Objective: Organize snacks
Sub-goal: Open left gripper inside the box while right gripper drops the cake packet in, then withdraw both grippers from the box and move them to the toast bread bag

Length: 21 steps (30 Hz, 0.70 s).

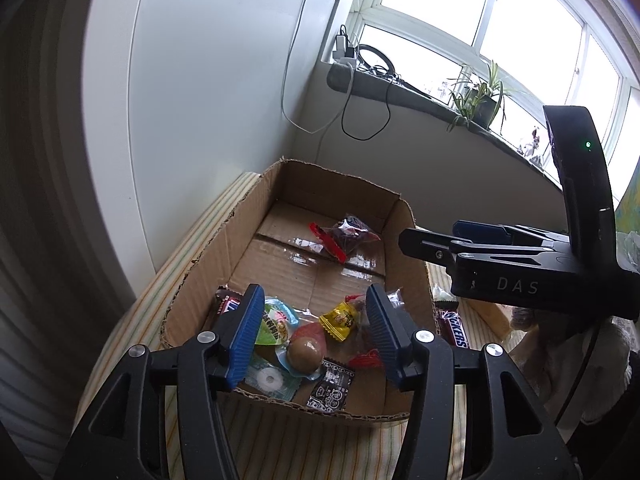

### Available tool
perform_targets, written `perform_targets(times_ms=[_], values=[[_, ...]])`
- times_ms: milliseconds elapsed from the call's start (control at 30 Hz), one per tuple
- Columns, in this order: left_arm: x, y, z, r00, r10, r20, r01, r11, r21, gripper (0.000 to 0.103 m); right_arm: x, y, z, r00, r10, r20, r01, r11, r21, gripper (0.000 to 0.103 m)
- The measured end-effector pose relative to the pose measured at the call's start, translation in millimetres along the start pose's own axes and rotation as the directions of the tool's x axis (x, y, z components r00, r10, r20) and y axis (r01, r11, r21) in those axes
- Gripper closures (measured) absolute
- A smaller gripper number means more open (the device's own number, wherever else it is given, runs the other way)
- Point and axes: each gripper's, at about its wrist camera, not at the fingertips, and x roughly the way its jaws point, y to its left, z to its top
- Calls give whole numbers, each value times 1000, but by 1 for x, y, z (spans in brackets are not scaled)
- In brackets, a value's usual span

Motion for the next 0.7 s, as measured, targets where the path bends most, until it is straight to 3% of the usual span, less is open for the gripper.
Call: perform_targets(times_ms=[367,700], values=[[-19,-17,-2,1000,-8,18,7,1000,14,51,-45,-24,-16,999,-14,42,13,999,34,17],[-26,-52,-6,998,-53,15,52,998,43,51,-76,-86,-44,998,-45,49,39,992,123,17]])
